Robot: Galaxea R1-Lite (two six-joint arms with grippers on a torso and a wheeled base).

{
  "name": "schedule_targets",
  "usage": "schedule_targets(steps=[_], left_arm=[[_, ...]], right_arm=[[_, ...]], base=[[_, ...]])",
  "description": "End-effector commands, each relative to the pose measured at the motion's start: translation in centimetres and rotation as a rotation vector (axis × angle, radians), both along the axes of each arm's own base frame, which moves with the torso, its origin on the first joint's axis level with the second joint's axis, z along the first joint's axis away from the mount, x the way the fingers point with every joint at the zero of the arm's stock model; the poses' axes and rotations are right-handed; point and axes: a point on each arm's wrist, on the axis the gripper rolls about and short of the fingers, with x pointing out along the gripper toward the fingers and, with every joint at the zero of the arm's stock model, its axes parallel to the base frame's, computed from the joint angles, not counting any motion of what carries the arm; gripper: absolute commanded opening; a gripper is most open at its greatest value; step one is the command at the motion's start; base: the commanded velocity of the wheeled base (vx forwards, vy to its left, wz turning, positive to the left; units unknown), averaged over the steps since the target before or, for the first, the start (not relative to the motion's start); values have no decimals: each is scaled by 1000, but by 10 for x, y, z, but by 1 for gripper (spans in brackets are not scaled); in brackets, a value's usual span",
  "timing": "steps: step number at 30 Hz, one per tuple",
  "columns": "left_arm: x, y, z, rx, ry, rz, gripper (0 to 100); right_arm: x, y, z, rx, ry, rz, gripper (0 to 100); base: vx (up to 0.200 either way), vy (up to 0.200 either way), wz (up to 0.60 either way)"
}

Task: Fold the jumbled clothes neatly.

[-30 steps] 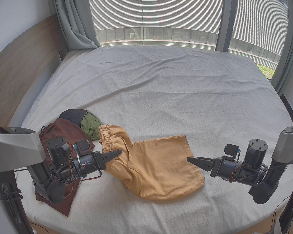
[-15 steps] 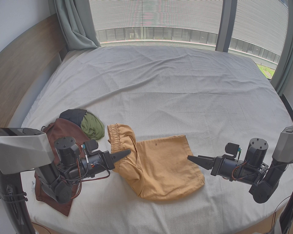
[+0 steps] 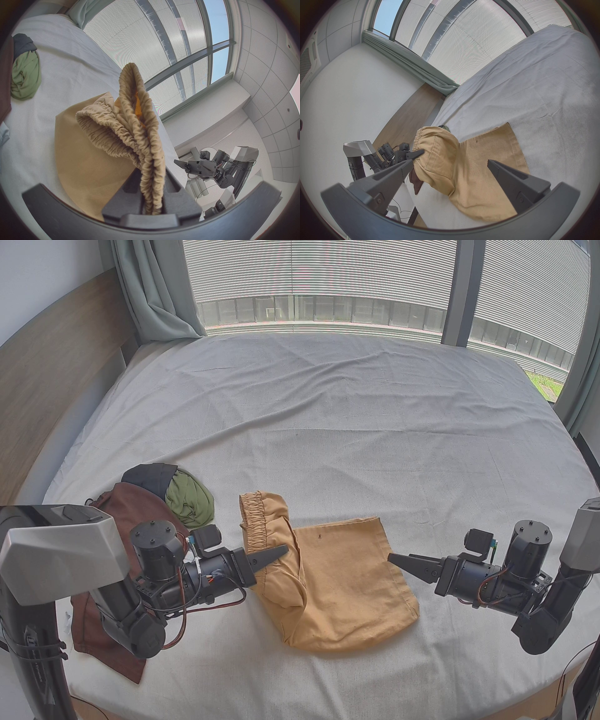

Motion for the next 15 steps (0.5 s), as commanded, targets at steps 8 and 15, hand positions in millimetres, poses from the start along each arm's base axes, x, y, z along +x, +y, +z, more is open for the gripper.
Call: schedule_targets(steps=[8, 15], left_arm=[[5, -26, -23, 9, 29, -59, 0], [8, -48, -20, -46, 50, -86, 0]], right_arm=[[6, -8, 3, 7, -17, -32, 100], [9, -11, 3, 8, -21, -44, 100]], base=[[0, 0, 0], [0, 0, 0]])
